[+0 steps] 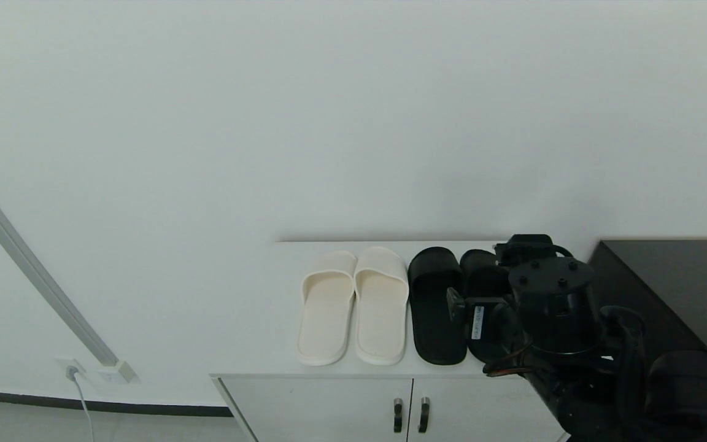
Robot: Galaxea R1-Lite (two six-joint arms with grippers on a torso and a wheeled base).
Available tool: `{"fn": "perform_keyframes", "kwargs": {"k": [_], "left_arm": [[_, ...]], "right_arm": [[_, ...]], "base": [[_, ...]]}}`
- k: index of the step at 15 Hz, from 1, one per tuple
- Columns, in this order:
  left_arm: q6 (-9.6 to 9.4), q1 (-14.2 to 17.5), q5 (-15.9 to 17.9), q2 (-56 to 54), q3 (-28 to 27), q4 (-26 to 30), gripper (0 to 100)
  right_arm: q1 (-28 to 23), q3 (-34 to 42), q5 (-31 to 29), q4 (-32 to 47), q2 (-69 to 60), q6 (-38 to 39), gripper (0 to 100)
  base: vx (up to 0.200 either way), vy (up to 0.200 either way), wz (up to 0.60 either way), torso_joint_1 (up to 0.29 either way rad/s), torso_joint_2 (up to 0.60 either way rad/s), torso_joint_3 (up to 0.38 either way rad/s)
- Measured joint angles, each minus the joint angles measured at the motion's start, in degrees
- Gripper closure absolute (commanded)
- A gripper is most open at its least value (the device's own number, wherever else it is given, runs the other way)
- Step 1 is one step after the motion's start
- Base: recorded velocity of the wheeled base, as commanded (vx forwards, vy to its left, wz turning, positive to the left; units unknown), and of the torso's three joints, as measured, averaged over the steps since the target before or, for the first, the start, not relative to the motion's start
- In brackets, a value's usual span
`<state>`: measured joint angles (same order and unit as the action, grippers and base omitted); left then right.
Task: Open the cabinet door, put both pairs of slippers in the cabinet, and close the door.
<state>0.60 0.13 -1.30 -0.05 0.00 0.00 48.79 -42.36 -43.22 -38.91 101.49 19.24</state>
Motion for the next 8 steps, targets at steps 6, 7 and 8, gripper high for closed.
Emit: {"fn": "perform_keyframes", "kwargs": {"k": [6,7,8], "left_arm": [[0.00,0.00,0.00,0.00,0.00,0.00,100],[0.00,0.02,0.00,0.00,0.00,0.00,100],[0.00,0.05,0.00,0.00,0.00,0.00,100]], "right_arm": [[-1.46,-3.72,-1.69,-3.02,7.25,-0.28,0],[-2.13,-4.60,-1.72,-3.02,8.27,-0.30,0],[-2.62,-5.24,-1.69,-3.02,9.13,-0.30,0]], "base": [[0.000,0.000,0.00,0.000,0.00,0.000],[0.000,0.000,0.00,0.000,0.00,0.000],[0.000,0.000,0.00,0.000,0.00,0.000]]}}
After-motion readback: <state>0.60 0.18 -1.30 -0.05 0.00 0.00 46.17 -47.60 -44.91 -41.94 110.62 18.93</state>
